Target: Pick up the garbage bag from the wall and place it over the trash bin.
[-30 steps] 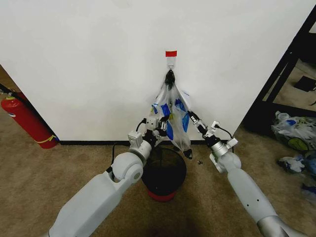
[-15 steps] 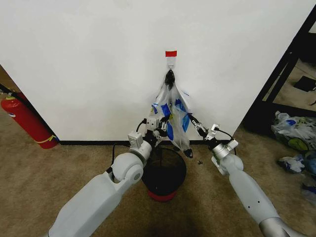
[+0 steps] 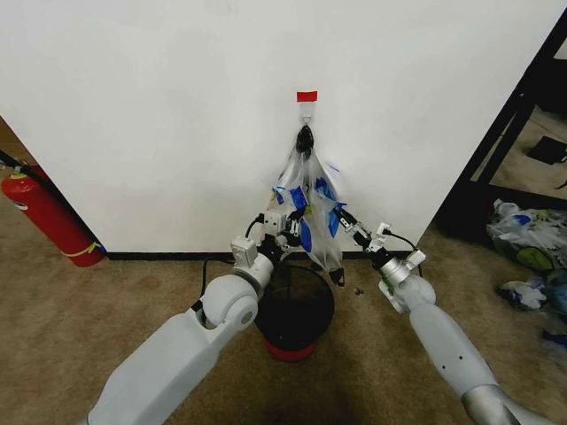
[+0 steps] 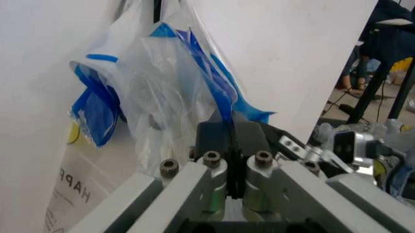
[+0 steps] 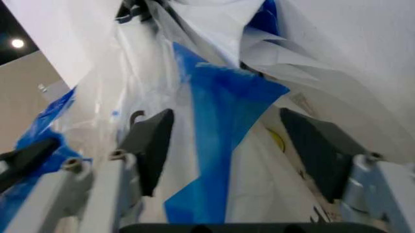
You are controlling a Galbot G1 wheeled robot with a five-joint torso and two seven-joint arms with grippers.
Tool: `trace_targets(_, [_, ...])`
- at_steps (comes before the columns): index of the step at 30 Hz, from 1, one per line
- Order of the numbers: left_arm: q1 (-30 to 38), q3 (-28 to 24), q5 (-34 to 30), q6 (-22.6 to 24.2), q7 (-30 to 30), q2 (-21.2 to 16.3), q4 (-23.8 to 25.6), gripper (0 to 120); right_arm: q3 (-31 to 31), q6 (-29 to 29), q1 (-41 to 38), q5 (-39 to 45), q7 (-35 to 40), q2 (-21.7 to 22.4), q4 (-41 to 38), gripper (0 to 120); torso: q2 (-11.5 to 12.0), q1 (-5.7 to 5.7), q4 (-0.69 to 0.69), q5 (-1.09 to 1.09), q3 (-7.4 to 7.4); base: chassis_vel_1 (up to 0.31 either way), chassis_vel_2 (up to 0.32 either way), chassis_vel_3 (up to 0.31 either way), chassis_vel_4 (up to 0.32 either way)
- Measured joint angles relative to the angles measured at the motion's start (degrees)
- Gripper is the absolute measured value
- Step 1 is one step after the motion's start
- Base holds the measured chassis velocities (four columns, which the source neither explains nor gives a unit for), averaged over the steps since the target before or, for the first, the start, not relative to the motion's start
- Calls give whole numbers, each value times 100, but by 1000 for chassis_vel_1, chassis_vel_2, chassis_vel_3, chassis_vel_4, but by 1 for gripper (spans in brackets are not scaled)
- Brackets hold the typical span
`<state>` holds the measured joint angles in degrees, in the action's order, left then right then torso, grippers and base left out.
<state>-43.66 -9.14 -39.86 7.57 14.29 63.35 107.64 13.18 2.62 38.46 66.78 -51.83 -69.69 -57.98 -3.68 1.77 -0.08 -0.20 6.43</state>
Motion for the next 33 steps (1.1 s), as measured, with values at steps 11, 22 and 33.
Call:
trace_targets(11, [-44,34,59,-5,1,-1,-11,0,-37,30,-168,0,97,-74,140,27,0,0,0,0,0,0,0,0,0])
trace_targets(22, [-158,93,85,-13,2,-23,125,0,121,225,401,1,-64,295,-587,0,0,0,-1,0,-1,0,0,0,0])
trace_targets(33, [-882,460,297,-169,-159,-322,405,0,660,257,1560,-458,-1355,1113,-1286,0,-2,0,-2,0,-1,0,0,0,0])
